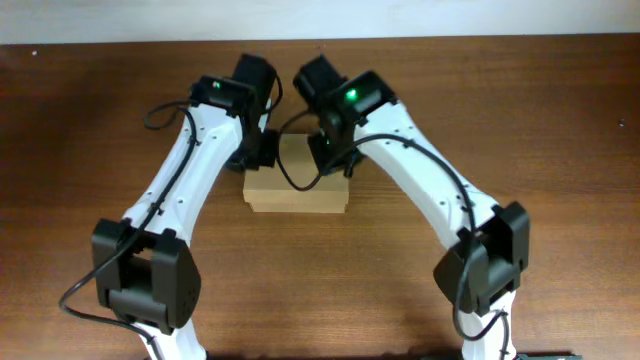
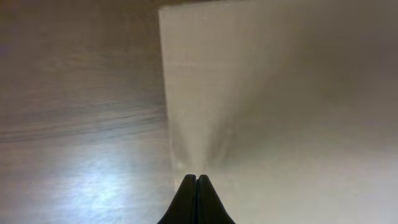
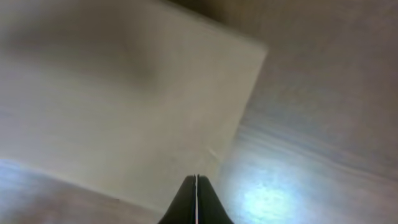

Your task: Pack container

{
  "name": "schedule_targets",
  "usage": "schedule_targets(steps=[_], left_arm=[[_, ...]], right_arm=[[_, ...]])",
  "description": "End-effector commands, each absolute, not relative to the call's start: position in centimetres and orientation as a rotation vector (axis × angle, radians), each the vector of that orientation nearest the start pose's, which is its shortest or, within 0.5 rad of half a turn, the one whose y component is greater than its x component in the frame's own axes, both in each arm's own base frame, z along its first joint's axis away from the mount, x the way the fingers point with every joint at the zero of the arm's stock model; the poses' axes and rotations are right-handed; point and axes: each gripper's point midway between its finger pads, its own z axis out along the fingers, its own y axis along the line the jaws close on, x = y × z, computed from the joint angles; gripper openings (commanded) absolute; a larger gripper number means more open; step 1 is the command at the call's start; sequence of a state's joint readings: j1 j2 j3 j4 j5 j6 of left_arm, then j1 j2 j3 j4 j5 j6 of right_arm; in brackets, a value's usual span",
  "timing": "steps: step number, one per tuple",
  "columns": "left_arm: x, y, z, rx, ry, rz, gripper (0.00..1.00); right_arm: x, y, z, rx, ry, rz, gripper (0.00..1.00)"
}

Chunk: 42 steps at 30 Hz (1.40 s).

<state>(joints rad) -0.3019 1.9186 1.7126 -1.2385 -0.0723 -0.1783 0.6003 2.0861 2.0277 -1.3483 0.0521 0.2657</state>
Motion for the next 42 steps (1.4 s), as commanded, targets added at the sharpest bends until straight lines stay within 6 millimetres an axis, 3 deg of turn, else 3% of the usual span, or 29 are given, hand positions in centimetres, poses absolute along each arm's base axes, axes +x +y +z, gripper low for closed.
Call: schedule_targets(steps=[1,8,13,16,19,23,24,26,31,34,36,37,39,42], left_arm=[[37.1,-10.2,10.6,0.174,3.033,0.001,0.02],[36.5,-9.9,7.8,0.168,3.047,0.002,0.02],[36.6,-9.9,7.6,0.168,3.040,0.000,0.02],[37.1,-10.0,8.1,0.166,3.023,-0.005,0.01],[38.4,-10.0,10.2,0.148,2.977,-0.018,0.01],[41.6,-8.6,15.4,0.069,2.864,-0.038,0.03],[42.9,-7.4,17.8,0.021,2.804,-0.040,0.05],[44.6,-5.3,20.9,-0.047,2.718,-0.011,0.10],[46.9,0.5,27.4,-0.146,2.538,0.054,0.19],[47.1,4.1,31.3,-0.201,2.441,0.092,0.19],[47.0,6.1,35.0,-0.243,2.346,0.110,0.20],[46.9,6.7,36.7,-0.256,2.301,0.116,0.20],[46.1,7.7,41.8,-0.256,2.164,0.135,0.22],[44.7,7.9,46.5,-0.250,2.040,0.155,0.24]], right_arm=[[35.3,24.2,12.2,-0.494,2.988,0.069,0.04],[34.8,23.3,9.2,-0.453,3.032,0.044,0.04],[35.1,23.4,9.1,-0.453,3.017,0.046,0.04],[36.3,23.4,10.3,-0.464,2.965,0.037,0.04],[37.9,22.8,13.8,-0.434,2.889,0.016,0.04],[40.6,20.2,21.1,-0.320,2.734,-0.041,0.04],[41.5,18.5,24.1,-0.257,2.671,-0.069,0.04],[42.5,15.6,27.8,-0.160,2.593,-0.120,0.04],[43.0,8.1,33.0,0.029,2.512,-0.199,0.04],[42.6,4.0,35.8,0.126,2.458,-0.221,0.04],[41.8,1.7,39.1,0.196,2.370,-0.212,0.04],[41.3,1.0,40.5,0.221,2.325,-0.204,0.04],[39.5,-0.7,45.4,0.281,2.165,-0.171,0.04],[36.5,-1.3,49.9,0.301,2.018,-0.129,0.04]])
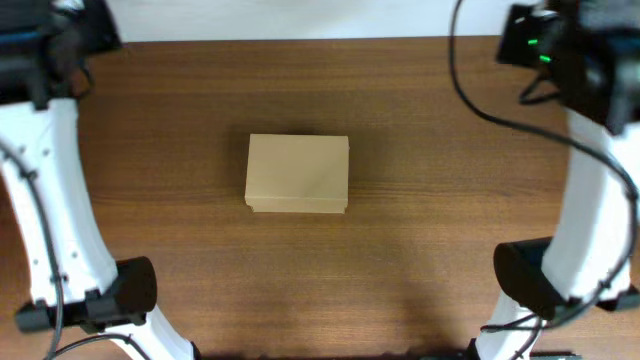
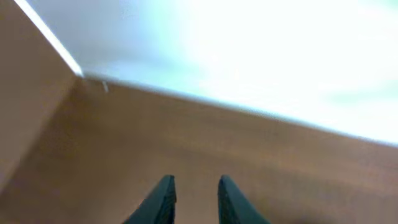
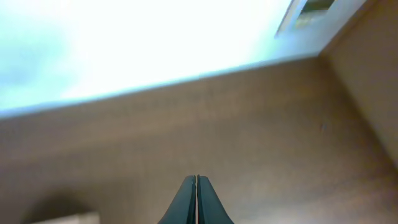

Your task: Pack container

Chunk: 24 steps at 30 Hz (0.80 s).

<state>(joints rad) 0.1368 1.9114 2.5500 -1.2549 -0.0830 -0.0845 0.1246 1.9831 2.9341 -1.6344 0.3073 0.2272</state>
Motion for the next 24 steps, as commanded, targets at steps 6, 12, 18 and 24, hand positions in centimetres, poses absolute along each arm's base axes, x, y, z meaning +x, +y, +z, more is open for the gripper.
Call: schedule_targets(steps=[6,12,18,24], left_arm=[[42.0,8.1,52.1,-0.263,1.880,0.184,0.73],[41.7,8.0,52.7,-0.262,1.861,0.182,1.00],[41.1,7.9,50.9,-0.266,1.939,0.185,1.00],[39.1,7.7,47.1,-0.274,2.113,0.190,1.00]], right_arm=[[30.9,-1.9,54.9,0.313,1.846,-0.076,0.33],[27.5,-2.3,57.0,0.319,1.771,-0.056,0.99],[27.3,-2.3,57.0,0.319,1.772,-0.057,0.99],[27.4,-2.3,56.9,0.318,1.774,-0.058,0.99]])
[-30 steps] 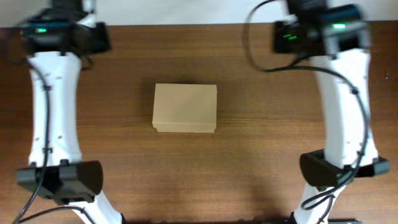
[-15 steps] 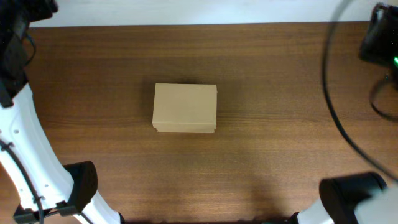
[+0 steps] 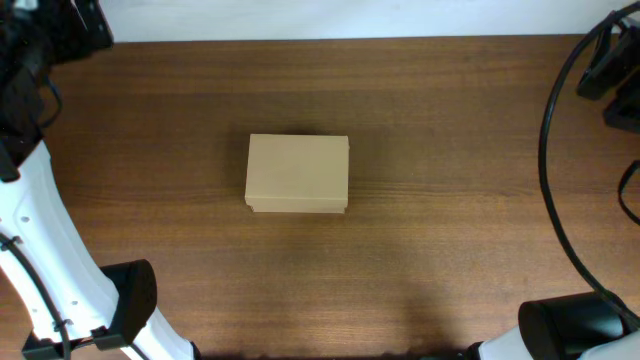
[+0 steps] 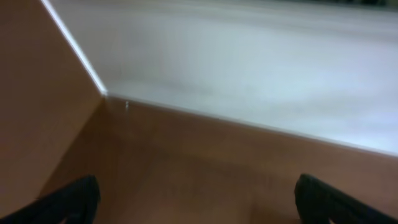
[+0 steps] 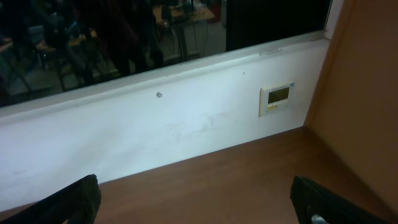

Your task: Pack container

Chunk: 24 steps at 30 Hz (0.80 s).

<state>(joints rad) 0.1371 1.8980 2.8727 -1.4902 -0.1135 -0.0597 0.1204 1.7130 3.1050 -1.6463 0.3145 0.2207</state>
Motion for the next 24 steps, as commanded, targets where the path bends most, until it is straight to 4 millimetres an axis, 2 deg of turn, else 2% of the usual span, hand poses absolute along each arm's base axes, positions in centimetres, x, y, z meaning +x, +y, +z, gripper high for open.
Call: schedule_targets(steps=[1,4,24], left_arm=[[38.5,7.6,46.2,-0.275,2.158,0.191,1.00],[37.1,7.4,44.3,-0.279,2.256,0.193,1.00],[37.1,7.4,44.1,-0.279,2.262,0.194,1.00]], right_arm=[[27.4,-2.3,56.9,0.319,1.774,-0.057,0.99],[27.4,-2.3,56.9,0.319,1.774,-0.057,0.99],[27.1,-2.4,56.5,0.318,1.796,-0.065,0.99]])
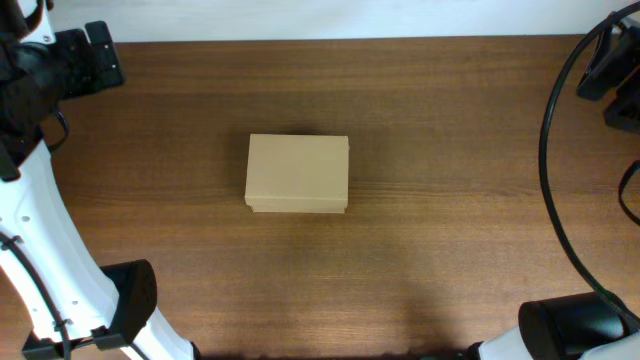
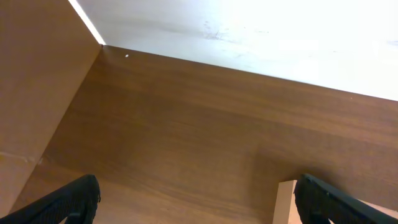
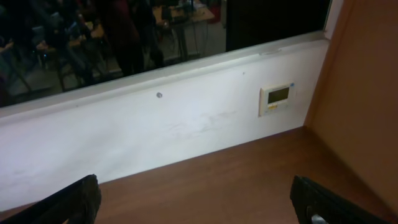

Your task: Pack container

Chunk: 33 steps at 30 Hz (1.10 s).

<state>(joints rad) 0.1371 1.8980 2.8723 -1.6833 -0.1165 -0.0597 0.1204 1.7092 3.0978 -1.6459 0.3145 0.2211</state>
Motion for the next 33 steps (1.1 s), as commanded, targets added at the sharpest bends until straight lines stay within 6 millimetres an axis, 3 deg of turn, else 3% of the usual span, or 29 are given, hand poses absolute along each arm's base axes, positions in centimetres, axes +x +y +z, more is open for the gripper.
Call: schedule_targets(steps=[1,8,13,15,19,22,29,33], left_arm=[[37.1,7.4,44.1,-0.279,2.262,0.193,1.00],[37.1,7.4,44.1,-0.279,2.262,0.194,1.00],[37.1,7.4,44.1,-0.279,2.262,0.193,1.00],[37.1,7.4,44.1,-0.279,2.262,0.193,1.00],[37.1,7.4,44.1,-0.279,2.262,0.193,1.00],[37.1,7.4,44.1,-0.279,2.262,0.193,1.00],[37.1,7.4,44.1,-0.279,2.262,0.193,1.00],[37.1,7.4,44.1,-0.279,2.262,0.193,1.00]], right_arm=[[26.9,-2.4,56.5,0.318,1.801,-0.066,0.99],[26.5,-2.3,57.5,0.318,1.699,-0.030,0.99],[25.4,-2.3,55.3,0.314,1.634,-0.003,0.99],[24.7,-2.3,53.7,0.315,1.618,0.001,0.99],[23.0,-2.7,48.5,0.322,1.619,-0.008,0.99],[21.9,-3.0,43.0,0.330,1.626,-0.020,0.99],[21.2,-4.6,34.5,0.389,1.642,-0.082,0.99],[20.9,-5.2,30.6,0.411,1.620,-0.098,0.99]])
